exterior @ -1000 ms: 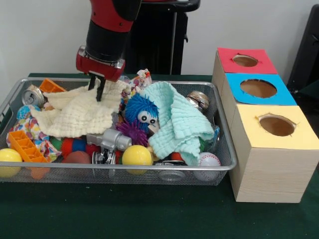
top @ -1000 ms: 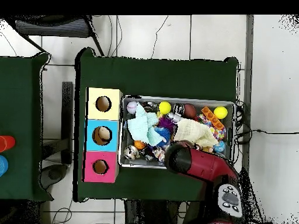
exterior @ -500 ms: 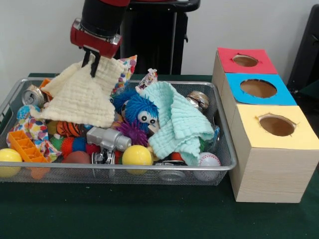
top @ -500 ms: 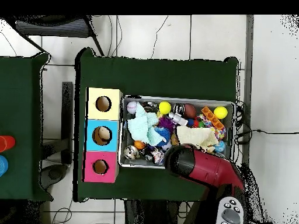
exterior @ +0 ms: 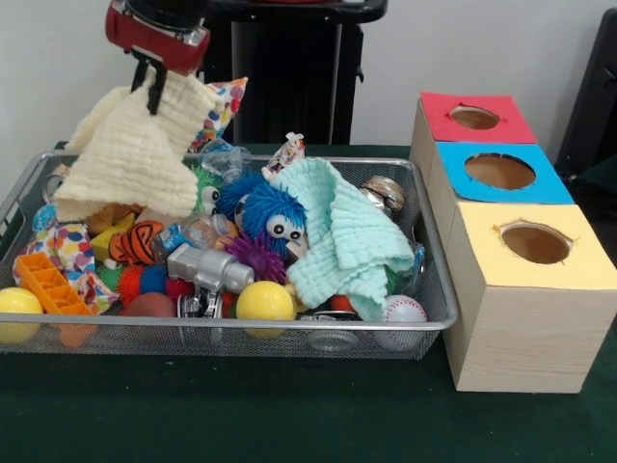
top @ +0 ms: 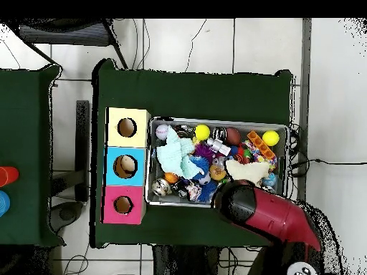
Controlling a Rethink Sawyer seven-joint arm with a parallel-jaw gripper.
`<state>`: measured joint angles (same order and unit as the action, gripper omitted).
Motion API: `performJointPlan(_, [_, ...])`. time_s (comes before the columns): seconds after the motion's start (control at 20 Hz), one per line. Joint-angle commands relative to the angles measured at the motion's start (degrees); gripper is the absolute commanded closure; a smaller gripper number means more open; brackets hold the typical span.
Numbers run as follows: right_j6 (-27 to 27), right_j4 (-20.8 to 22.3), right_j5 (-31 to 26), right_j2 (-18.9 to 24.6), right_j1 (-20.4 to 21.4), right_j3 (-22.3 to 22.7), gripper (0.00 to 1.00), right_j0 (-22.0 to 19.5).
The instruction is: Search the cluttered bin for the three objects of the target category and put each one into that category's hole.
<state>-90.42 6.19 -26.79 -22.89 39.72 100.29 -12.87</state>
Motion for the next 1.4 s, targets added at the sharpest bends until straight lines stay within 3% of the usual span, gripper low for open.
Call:
performJointPlan(0.05, [-0.4,3.6,-5.8,1.5,2.2,-1.6,1.00,-3.6])
performJointPlan(0.55, [-3.2,3.6,2.1,5.9,-4.9,-1.4,1.00,-6.4])
performJointPlan(0.85, [-4.3,2.9,3.8,6.9,-7.9,-1.6,1.00,-6.6])
performJointPlan(1.4, [-3.9,2.6,8.1,9.6,-8.1,0.7,1.00,-8.0])
